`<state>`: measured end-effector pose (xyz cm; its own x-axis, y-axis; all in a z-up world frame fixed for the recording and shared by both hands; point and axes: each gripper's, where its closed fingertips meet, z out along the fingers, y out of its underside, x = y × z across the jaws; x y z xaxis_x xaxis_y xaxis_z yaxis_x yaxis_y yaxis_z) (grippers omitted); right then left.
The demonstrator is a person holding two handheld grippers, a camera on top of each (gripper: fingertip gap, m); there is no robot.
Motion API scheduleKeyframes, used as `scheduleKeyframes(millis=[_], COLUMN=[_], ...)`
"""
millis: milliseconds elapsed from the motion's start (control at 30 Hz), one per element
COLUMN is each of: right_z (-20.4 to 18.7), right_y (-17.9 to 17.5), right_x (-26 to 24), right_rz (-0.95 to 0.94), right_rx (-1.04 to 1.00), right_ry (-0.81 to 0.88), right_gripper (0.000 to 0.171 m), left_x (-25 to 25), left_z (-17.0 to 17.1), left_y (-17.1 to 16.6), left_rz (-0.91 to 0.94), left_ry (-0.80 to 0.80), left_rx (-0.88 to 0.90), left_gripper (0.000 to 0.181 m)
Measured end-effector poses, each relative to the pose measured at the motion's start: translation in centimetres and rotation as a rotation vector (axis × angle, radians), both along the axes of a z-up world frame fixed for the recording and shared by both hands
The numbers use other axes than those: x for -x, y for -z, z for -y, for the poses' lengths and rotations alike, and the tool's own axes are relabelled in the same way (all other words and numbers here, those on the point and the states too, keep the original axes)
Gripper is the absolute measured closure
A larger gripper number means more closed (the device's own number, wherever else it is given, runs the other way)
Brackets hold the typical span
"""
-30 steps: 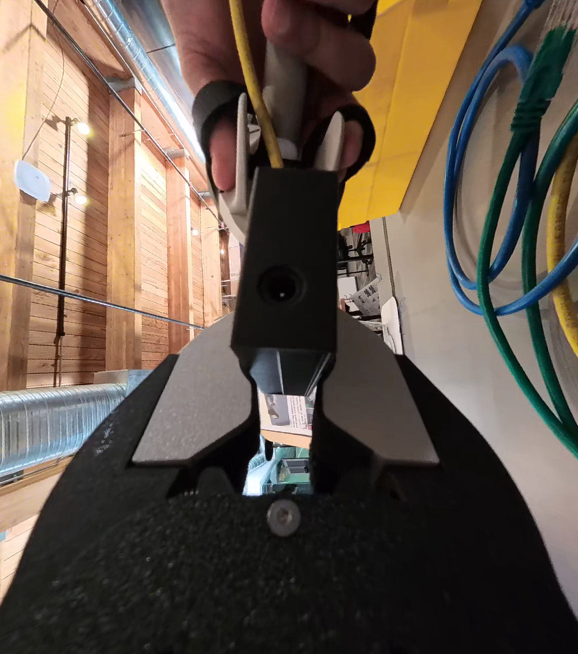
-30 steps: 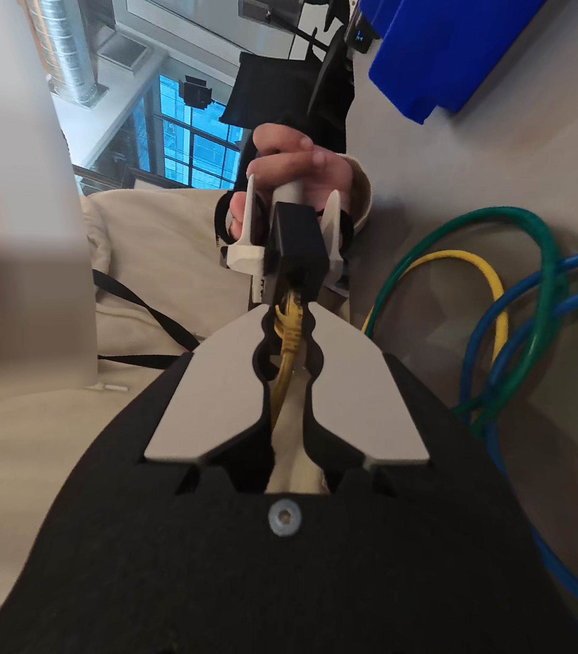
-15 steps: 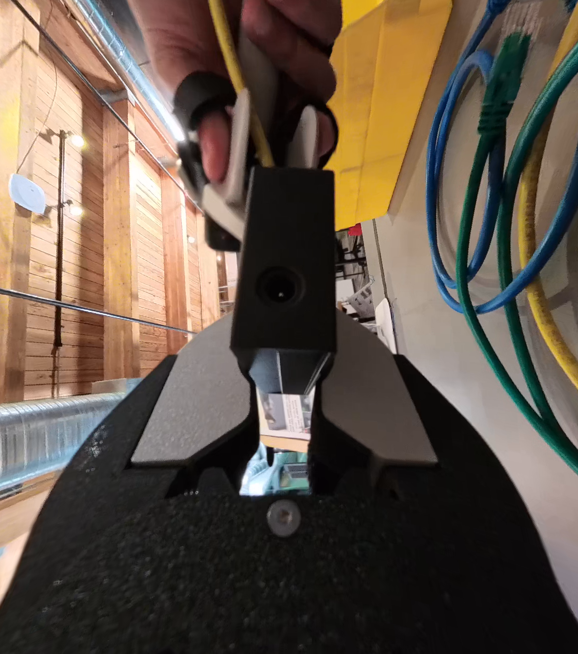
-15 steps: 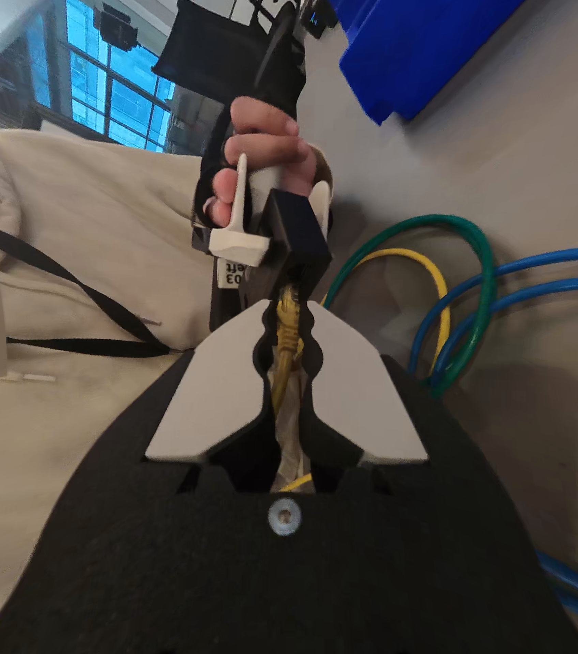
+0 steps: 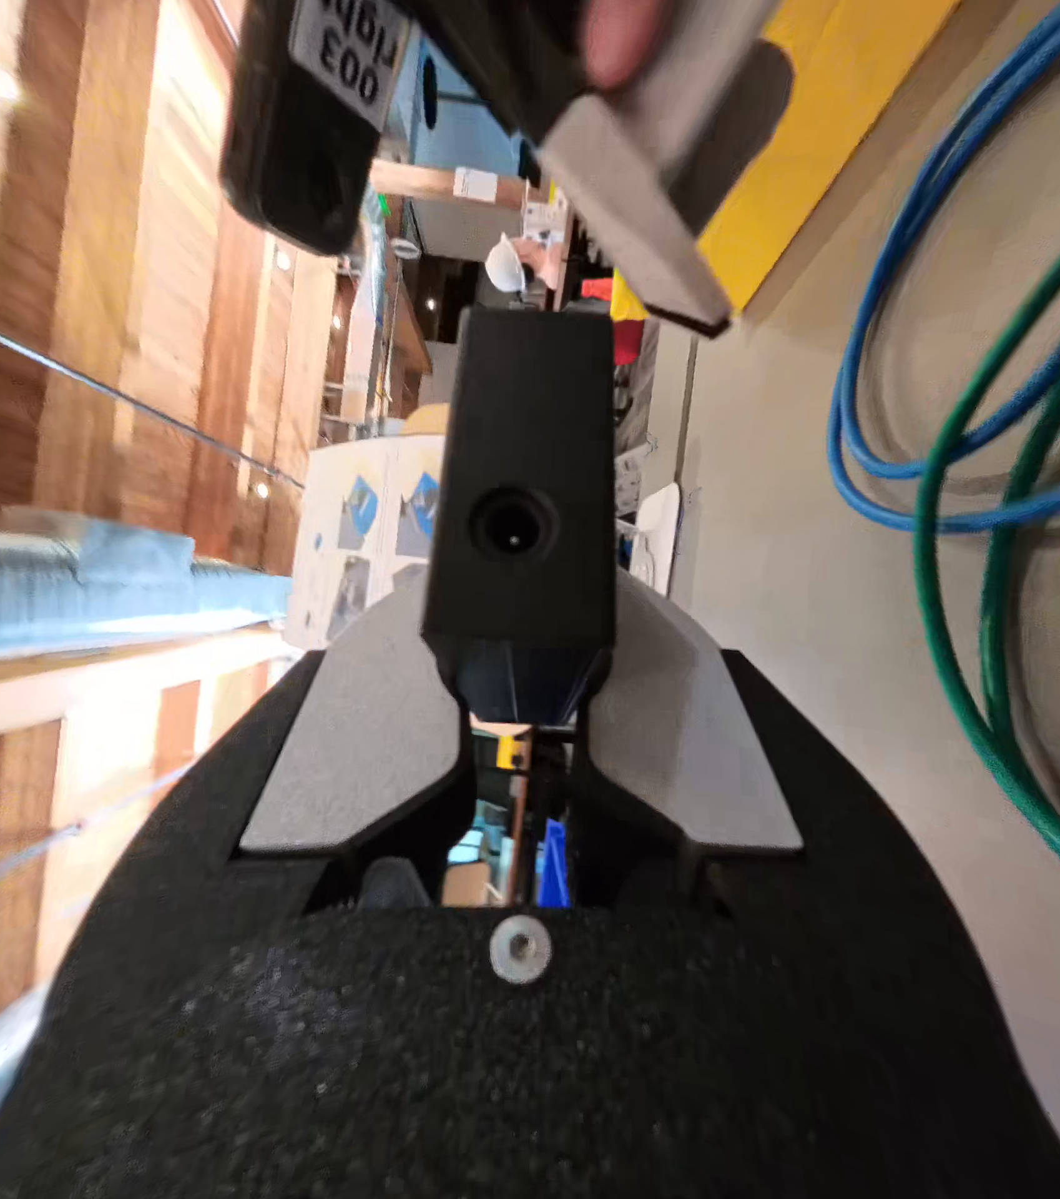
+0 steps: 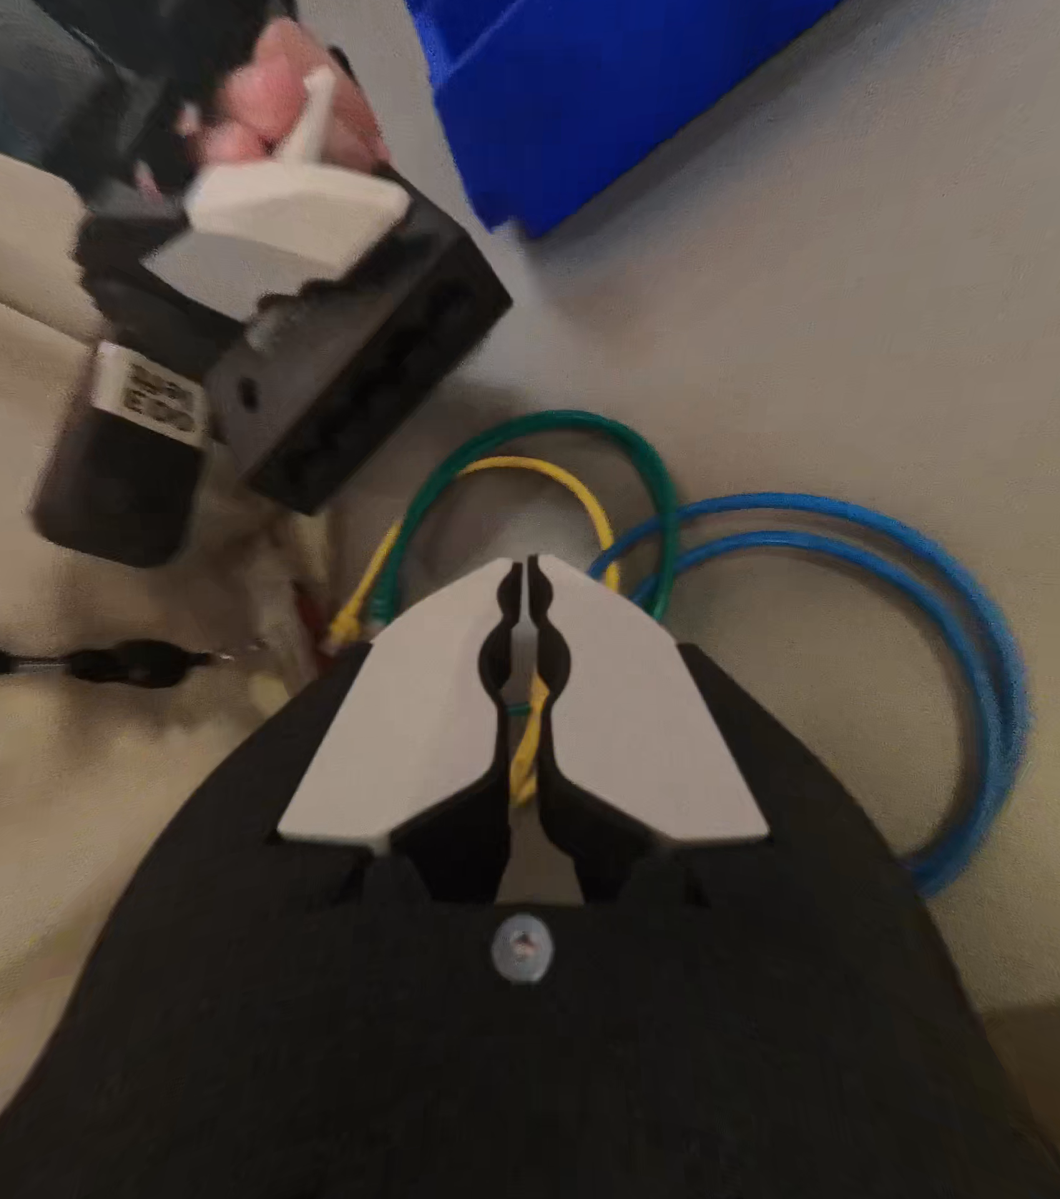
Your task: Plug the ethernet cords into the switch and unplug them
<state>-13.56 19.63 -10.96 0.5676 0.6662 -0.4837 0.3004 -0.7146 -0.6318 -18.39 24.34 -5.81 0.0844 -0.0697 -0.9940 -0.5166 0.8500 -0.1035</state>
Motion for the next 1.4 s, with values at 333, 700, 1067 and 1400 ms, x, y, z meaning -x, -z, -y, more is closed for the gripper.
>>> scheduleKeyframes(millis=[333, 700, 1067, 1400], right_z=[-3.6, -2.8, -2.0, -3.1], right_y=[-3.8, -5.1, -1.1, -7.1], right_x=[-2.7, 3.9, 2.8, -5.8], right_rz=[0.231, 0.252, 0.426, 0.486], right_rx=[-0.327, -0.642, -0.498, -0.554], right_ry=[-0.008, -0.292, -0.425, -0.168], right_gripper=[0.134, 0.124, 0.145, 0.144], left_x=[0.3, -1.4, -1.3, 2.1], left_z=[-1.4, 2.5, 2.1, -0.8], left_y=[2.4, 7.1, 8.6, 7.8], left_rz=[-0.002, -0.441, -0.506, -0.180], left_ry=[-0.033, 0.098, -0.003, -0.137], left_rx=[0.372, 1.358, 1.303, 1.372], left_gripper=[0.151, 0.152, 0.151, 0.153])
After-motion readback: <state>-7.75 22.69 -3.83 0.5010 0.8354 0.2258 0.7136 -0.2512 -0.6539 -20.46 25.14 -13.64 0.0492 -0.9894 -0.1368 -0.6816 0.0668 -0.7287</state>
